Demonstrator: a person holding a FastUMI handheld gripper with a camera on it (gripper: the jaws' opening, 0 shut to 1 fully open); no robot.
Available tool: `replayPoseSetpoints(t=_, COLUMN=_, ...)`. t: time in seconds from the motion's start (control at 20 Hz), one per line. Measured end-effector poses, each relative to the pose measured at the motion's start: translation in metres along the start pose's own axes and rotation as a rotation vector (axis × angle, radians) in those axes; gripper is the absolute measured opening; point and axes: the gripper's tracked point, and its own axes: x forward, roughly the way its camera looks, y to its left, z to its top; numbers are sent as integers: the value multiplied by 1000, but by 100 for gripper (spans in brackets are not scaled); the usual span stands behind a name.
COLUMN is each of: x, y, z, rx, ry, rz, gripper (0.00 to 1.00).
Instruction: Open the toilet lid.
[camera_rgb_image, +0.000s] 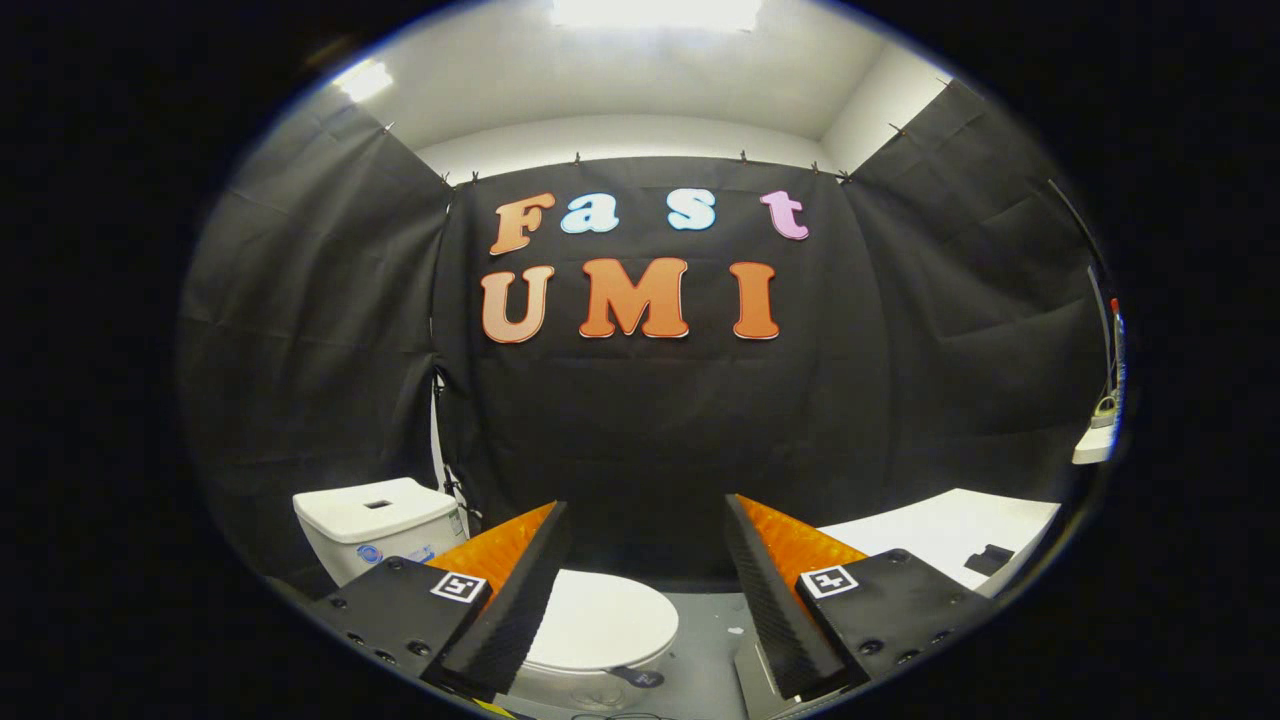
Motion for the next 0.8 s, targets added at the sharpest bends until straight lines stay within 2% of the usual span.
replayPoseSetpoints(t=0.15, x=42, y=38, z=-22, rx=39, ry=27, rz=64, gripper=98)
replayPoseSetpoints(t=0.4, x=74, y=77, z=-123, rx=166, ry=175, rz=124, gripper=99)
replayPoseSetpoints(t=0.55, x=65, y=65, z=-201, rx=216, ry=287, rz=103, gripper=99)
replayPoseSetpoints(t=0.8, x=21, y=24, z=-310, rx=407, ry=517, rz=71, gripper=99)
